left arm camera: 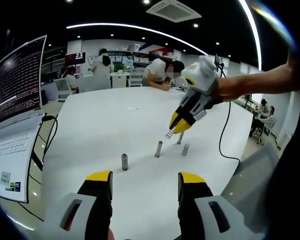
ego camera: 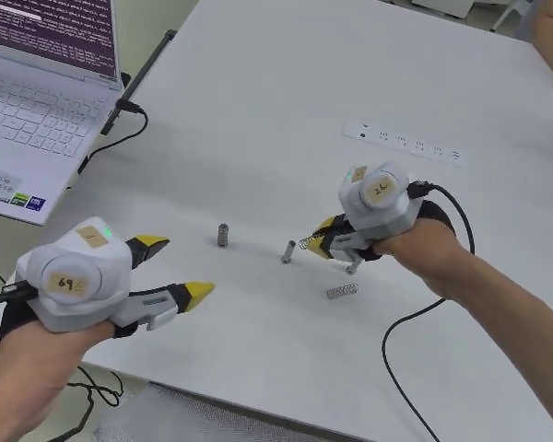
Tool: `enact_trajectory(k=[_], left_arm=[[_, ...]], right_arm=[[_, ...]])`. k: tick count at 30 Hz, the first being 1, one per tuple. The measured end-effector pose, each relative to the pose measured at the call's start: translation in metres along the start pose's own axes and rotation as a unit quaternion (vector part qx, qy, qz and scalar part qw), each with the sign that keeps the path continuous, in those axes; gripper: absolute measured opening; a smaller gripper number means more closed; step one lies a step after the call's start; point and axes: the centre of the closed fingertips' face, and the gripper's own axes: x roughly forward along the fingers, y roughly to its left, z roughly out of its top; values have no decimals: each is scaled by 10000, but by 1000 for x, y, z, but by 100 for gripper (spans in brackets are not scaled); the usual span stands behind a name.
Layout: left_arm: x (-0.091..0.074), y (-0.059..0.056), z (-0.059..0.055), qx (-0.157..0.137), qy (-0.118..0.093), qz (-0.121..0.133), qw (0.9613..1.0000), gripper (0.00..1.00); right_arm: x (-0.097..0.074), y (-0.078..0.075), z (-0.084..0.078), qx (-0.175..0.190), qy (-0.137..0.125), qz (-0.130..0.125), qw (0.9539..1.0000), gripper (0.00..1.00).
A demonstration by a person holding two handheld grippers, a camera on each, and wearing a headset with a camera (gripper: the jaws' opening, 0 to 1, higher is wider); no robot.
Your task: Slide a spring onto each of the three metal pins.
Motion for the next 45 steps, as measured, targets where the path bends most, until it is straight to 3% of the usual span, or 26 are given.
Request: enact_trajectory(k=[9, 13, 21, 30, 45], left_arm=[[0, 2, 1, 17, -1, -20, 10000, 48], [0, 3, 1, -17, -6, -12, 10000, 48], [0, 6, -2, -61, 1, -6, 10000, 48], [0, 8, -5, -99, 35, -6, 9999, 48], [2, 12, -3, -137, 40, 19, 9999, 46]], right_arm=[[13, -2, 5, -109, 96, 71, 9999, 8], [19, -3, 1, -397, 309, 96, 9987, 8], [24, -4, 3, -464, 367, 182, 9981, 8], [30, 0, 0, -819, 646, 264, 9942, 9], [48, 1, 1, -963, 785, 401, 9914, 9]])
